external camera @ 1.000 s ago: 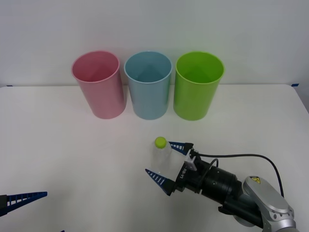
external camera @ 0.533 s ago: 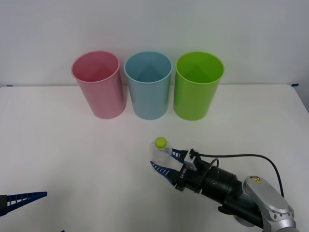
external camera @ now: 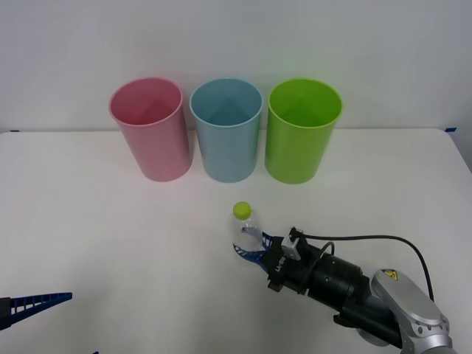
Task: Put cans in the blue bin and PET bottles in the pink bin and trash in the green bin.
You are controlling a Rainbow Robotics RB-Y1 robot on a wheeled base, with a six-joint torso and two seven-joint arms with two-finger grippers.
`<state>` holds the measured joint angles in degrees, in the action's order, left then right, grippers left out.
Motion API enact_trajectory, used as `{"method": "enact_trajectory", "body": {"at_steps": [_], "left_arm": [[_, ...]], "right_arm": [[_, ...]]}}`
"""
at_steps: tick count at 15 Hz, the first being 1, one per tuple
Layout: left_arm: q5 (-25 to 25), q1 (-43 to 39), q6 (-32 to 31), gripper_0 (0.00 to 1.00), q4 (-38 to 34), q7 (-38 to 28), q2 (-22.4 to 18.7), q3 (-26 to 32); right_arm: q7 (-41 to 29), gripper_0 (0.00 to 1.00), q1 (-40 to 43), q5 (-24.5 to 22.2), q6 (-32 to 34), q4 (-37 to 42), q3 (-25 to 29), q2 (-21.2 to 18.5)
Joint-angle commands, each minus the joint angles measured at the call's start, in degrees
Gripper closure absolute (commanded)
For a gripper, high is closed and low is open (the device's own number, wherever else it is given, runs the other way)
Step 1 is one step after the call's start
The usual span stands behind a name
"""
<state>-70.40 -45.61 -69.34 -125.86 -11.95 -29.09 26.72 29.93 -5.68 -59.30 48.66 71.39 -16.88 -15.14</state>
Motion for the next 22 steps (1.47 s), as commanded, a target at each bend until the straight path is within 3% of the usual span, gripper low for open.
{"method": "enact_trajectory", "body": {"at_steps": [1, 8, 13, 22], "left_arm": [[0.0, 0.0, 0.0, 0.0, 0.0, 0.0, 0.0, 0.0], [0.0, 0.0, 0.0, 0.0, 0.0, 0.0, 0.0, 0.0], [0.0, 0.0, 0.0, 0.0, 0.0, 0.0, 0.0, 0.0], [0.0, 0.0, 0.0, 0.0, 0.0, 0.0, 0.0, 0.0]], "right_arm": [[-0.1, 1.0, 0.1, 0.1, 0.3, 0.1, -0.1, -0.1], [0.0, 1.0, 0.1, 3.7, 3.1, 2.4, 0.2, -1.5], [-1.4, 1.0, 0.1, 4.0, 3.0, 9.2, 1.1, -3.2], [-12.6, 1.0, 0.1, 1.4, -1.9, 22.2, 1.3, -3.5]]}}
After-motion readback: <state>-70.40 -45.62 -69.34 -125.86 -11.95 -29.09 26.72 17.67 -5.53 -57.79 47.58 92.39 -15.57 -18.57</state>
